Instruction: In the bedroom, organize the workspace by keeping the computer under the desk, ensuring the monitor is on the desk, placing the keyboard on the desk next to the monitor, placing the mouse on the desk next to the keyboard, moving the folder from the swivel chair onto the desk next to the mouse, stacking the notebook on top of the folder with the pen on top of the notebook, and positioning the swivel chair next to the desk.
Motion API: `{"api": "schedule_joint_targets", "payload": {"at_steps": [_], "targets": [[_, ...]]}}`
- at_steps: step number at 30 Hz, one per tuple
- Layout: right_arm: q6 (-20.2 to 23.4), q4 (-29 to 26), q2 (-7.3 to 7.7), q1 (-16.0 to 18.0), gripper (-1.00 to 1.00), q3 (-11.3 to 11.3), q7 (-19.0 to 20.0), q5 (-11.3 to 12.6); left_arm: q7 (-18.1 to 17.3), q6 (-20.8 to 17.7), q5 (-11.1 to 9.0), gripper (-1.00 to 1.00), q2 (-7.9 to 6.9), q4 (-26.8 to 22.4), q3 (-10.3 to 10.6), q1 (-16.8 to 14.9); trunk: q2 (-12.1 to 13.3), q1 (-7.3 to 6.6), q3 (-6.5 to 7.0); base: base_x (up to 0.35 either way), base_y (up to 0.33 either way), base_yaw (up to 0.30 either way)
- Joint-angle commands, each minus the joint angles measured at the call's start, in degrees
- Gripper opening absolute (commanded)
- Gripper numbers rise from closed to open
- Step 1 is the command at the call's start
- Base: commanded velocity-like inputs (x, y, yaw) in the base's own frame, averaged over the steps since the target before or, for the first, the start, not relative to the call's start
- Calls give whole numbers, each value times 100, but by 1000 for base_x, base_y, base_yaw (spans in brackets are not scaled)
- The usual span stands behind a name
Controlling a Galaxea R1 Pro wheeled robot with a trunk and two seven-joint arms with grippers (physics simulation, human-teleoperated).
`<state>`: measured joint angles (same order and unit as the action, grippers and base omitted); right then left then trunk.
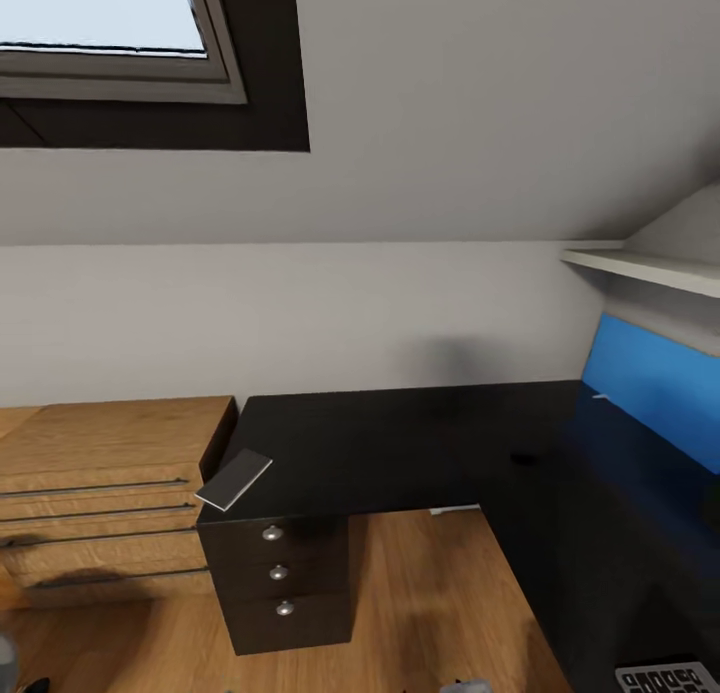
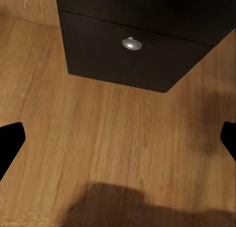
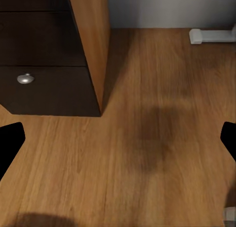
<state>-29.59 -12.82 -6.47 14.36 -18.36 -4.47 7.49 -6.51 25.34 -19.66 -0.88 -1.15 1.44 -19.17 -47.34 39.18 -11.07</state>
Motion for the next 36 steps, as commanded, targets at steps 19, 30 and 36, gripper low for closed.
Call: {"api": "schedule_joint_targets", "payload": {"at_steps": [19, 30, 36], "targets": [[2961, -2355, 187, 81, 100, 93, -833, 20, -65, 1472, -73, 100, 7, 3, 8, 772, 758, -417, 334, 0, 0, 0], [4890, -3369, 712, 1379, 100, 558, -1448, 42, -65, 2579, -67, 100, 63, 5, 12, 858, 1199, -659, 532, 0, 0, 0], [4662, -3187, 976, 1571, 100, 771, -1472, 33, -59, 3319, -68, 100, 69, 5, 14, 969, 1439, -790, 639, 0, 0, 0]]}}
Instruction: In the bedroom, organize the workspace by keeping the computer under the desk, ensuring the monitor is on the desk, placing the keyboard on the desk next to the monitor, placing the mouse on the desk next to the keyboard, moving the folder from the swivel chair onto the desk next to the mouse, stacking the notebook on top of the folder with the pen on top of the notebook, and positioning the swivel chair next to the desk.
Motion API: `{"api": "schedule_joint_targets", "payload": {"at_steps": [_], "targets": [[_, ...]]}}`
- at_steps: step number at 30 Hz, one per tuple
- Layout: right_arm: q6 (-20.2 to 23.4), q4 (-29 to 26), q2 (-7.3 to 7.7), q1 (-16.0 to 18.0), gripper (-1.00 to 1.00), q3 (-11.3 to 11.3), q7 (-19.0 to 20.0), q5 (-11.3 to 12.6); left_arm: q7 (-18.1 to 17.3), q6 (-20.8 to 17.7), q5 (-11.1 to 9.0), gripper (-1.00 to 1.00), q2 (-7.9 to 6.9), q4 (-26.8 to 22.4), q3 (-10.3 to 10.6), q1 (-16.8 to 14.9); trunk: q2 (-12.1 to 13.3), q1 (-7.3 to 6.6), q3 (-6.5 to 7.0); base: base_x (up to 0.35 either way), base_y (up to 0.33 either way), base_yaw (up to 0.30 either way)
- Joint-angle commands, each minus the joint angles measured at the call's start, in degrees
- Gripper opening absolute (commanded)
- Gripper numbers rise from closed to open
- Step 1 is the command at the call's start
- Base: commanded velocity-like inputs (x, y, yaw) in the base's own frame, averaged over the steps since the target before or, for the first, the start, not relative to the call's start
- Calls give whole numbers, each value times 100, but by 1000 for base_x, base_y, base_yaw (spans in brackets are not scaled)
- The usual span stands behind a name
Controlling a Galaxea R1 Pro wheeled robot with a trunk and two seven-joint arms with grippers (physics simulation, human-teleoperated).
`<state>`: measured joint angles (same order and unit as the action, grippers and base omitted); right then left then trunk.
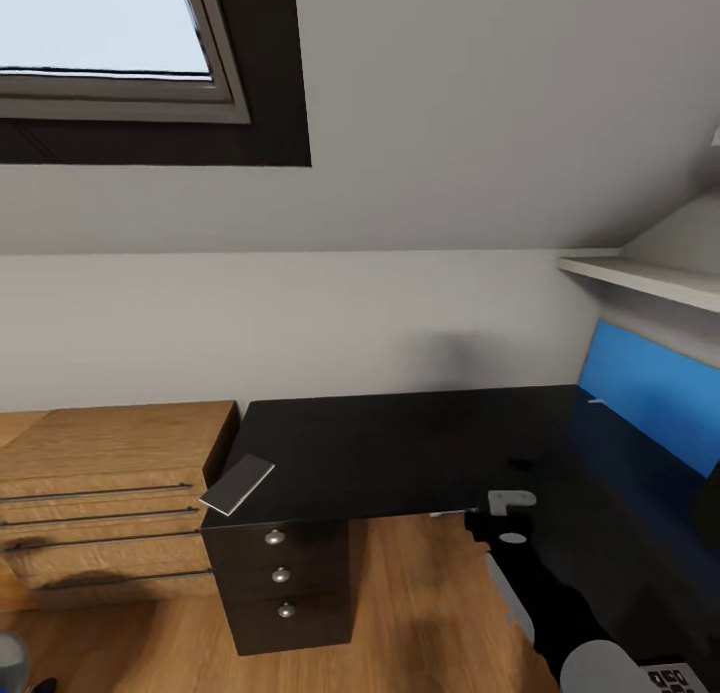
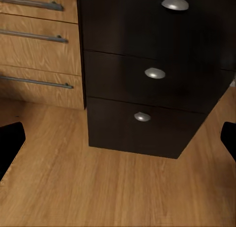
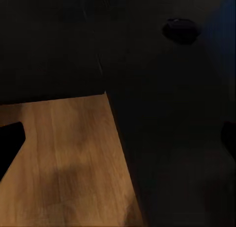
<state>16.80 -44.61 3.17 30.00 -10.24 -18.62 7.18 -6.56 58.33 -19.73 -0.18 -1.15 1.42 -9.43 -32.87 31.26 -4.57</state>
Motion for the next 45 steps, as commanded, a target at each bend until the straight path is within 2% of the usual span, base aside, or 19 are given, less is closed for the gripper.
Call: {"api": "schedule_joint_targets", "payload": {"at_steps": [1, 7, 12, 19, 21, 22, 26, 28, 31, 34, 37, 45], "targets": [[8, -2, 37, 13, 100, -33, -58, 67, -52, 98, -60, 100, 0, 6, 16, 0, -8, 2, -11, 0, 0, 0], [-47, 14, 135, 42, 100, -9, -68, 79, -61, 167, -58, 100, -12, 2, 13, 17, -8, 2, -11, 0, 0, 0], [-52, 23, 162, 47, 100, 43, -70, 81, -72, -157, -57, 100, -16, 1, 16, 20, -8, 2, -11, 0, 0, 0], [-152, 269, 249, 49, 100, 382, -55, 85, -81, -377, -54, 100, -24, 0, 16, 20, -8, 2, -11, 77, 0, 0], [-618, 781, 339, 94, 100, 435, -42, 94, -87, -619, -55, 100, -31, 0, 16, 20, -8, 2, -11, 285, 0, 0], [-856, 1049, 378, 218, 100, 448, -36, 90, -93, -900, -50, 100, -31, 0, 16, 20, -8, 2, -11, 315, 0, 0], [-1053, 1289, 421, 560, 100, 452, 39, 39, -98, -1201, -46, 100, -26, 0, 17, 20, -8, 2, -11, 328, 0, 0], [-1043, 1310, 449, 634, 100, 453, 107, 33, -97, -1231, -47, 100, -30, 0, 17, 20, -8, 2, -11, 333, 0, 0], [-642, 1342, 659, 860, 100, 454, 251, 68, -92, -1252, -48, 100, -34, 0, 16, 20, -8, 2, -11, 335, 0, 0], [-368, 1357, 776, 978, 100, 460, 295, 86, -87, -1267, -49, 100, -34, 0, 16, 20, -8, 2, -11, 269, 0, 0], [-316, 1492, 871, 1063, 100, 461, 303, 97, -84, -1279, -49, 100, -34, 0, 16, 20, -8, 2, -11, 94, 0, 0], [-308, 1835, 942, 1248, 100, 468, 314, 255, -89, -1285, -49, 100, -35, 0, 16, 20, -8, 2, -11, 169, 0, 0]]}}
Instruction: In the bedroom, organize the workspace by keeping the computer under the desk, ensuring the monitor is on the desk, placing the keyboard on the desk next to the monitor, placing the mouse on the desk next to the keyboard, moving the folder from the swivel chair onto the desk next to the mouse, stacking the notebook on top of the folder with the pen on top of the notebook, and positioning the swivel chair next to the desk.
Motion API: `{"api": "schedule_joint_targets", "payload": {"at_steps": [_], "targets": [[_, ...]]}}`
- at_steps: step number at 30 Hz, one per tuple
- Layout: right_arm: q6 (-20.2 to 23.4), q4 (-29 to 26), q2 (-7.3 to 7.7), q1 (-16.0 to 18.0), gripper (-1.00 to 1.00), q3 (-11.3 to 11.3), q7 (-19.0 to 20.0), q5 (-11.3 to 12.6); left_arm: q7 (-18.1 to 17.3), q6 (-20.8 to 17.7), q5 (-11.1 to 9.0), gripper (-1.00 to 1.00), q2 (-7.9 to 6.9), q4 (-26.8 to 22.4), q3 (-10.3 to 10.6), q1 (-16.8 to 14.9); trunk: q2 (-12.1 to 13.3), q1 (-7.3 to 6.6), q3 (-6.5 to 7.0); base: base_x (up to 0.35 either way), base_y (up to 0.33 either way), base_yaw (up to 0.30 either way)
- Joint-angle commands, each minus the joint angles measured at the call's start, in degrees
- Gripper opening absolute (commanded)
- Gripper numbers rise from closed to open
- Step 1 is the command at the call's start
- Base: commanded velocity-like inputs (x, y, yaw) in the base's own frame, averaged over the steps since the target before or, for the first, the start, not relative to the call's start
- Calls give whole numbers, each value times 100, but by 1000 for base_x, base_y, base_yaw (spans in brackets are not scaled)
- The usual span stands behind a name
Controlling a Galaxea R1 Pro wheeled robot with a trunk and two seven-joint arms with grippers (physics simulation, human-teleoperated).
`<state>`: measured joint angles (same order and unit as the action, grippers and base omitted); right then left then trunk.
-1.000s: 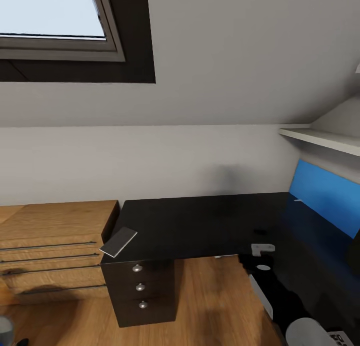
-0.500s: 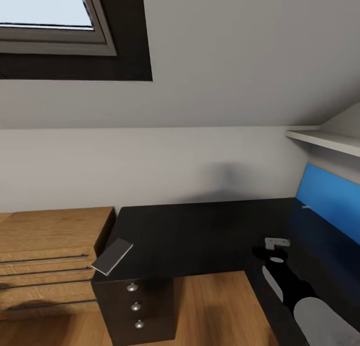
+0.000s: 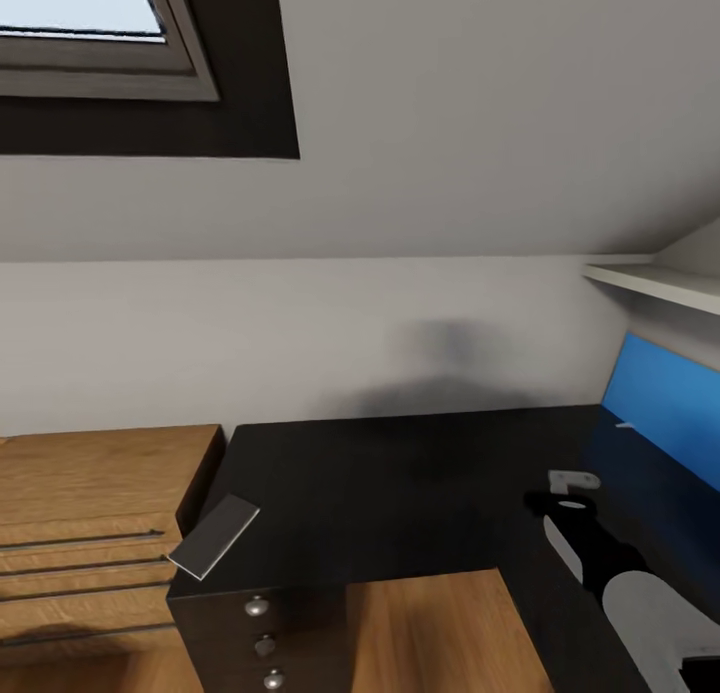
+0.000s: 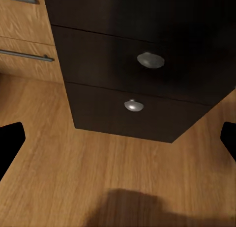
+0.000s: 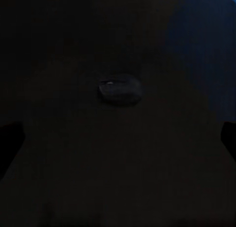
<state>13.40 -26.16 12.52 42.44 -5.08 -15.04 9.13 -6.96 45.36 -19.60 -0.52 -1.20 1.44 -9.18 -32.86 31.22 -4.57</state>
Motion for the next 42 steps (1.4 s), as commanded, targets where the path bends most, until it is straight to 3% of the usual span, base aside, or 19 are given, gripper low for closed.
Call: {"api": "schedule_joint_targets", "payload": {"at_steps": [1, 8, 10, 16, 42], "targets": [[29, -8, 7, 7, 100, -48, -38, 85, -50, 11, -61, 100, -1, 5, 14, -5, -9, 5, -11, 289, 0, 0], [7, 0, 3, 17, 100, -62, 32, 197, -51, 8, -61, 100, -1, 5, 14, -5, -9, 5, -11, 208, 0, 0], [0, 26, 10, 18, 100, -59, 278, 203, -51, 4, -61, 100, -1, 5, 14, -5, -9, 5, -11, 38, 0, 0], [-4, 48, 20, 19, 100, -55, 491, 192, -55, 0, -61, 100, -1, 5, 14, -5, -9, 5, -11, 25, 0, 0], [-7, 173, 40, 11, 100, -60, 207, 191, -44, -10, -61, 100, 0, 5, 14, -5, -9, 5, -11, 81, 0, 0]]}}
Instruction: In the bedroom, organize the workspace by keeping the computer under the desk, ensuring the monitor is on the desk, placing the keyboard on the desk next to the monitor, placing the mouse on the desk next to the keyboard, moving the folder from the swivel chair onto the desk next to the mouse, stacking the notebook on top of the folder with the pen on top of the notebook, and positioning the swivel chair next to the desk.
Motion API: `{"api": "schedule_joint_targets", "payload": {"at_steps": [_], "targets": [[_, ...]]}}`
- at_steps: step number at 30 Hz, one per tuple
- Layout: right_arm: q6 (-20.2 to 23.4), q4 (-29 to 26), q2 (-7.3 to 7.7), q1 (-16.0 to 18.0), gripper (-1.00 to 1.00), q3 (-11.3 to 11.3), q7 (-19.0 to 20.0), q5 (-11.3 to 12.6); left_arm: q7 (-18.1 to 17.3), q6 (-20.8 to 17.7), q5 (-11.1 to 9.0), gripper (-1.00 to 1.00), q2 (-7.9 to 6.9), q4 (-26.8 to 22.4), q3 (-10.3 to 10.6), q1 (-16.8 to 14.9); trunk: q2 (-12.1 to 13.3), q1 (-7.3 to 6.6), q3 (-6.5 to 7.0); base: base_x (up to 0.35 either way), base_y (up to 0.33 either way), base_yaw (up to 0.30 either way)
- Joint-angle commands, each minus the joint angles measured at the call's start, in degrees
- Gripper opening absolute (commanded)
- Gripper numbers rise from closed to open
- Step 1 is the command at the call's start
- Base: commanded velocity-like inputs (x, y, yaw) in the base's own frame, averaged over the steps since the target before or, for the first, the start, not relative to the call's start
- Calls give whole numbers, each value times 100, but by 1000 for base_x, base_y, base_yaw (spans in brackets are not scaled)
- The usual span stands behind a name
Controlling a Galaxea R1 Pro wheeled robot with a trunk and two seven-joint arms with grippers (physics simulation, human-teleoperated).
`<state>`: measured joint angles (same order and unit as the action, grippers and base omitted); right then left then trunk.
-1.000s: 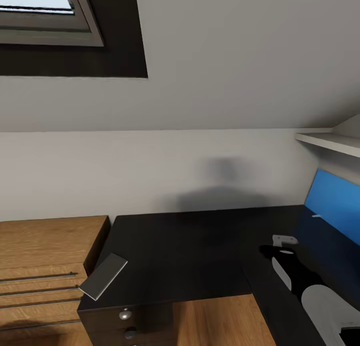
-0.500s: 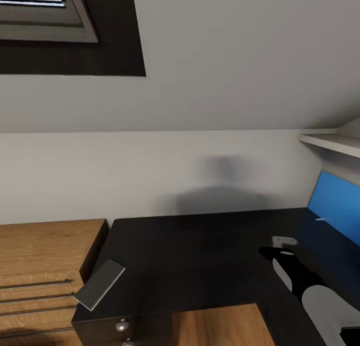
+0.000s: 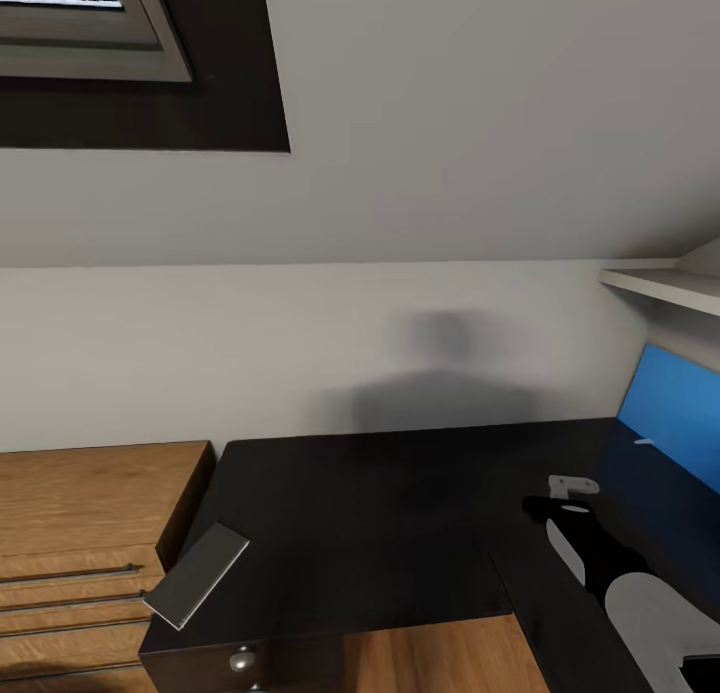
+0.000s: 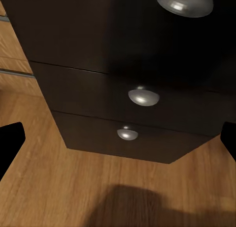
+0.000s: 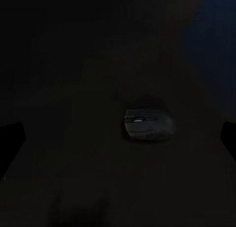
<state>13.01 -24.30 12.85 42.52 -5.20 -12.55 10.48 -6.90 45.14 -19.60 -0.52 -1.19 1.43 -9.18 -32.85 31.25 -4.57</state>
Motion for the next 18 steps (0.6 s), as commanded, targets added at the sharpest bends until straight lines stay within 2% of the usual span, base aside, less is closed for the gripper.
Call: {"api": "schedule_joint_targets", "payload": {"at_steps": [1, 12, 18], "targets": [[27, -8, 7, 3, 100, -50, -40, 57, -49, 13, -61, 100, -1, 5, 15, -5, -10, 2, -11, 2, 0, 0], [25, -1, -7, -6, 100, -44, -58, 124, -45, 4, -61, 100, -1, 5, 15, -5, -10, 2, -11, 0, 0, 0], [26, -4, -22, -7, 100, -43, -51, 456, -49, -3, -62, 100, -1, 5, 15, -5, -10, 2, -11, 0, 0, 0]]}}
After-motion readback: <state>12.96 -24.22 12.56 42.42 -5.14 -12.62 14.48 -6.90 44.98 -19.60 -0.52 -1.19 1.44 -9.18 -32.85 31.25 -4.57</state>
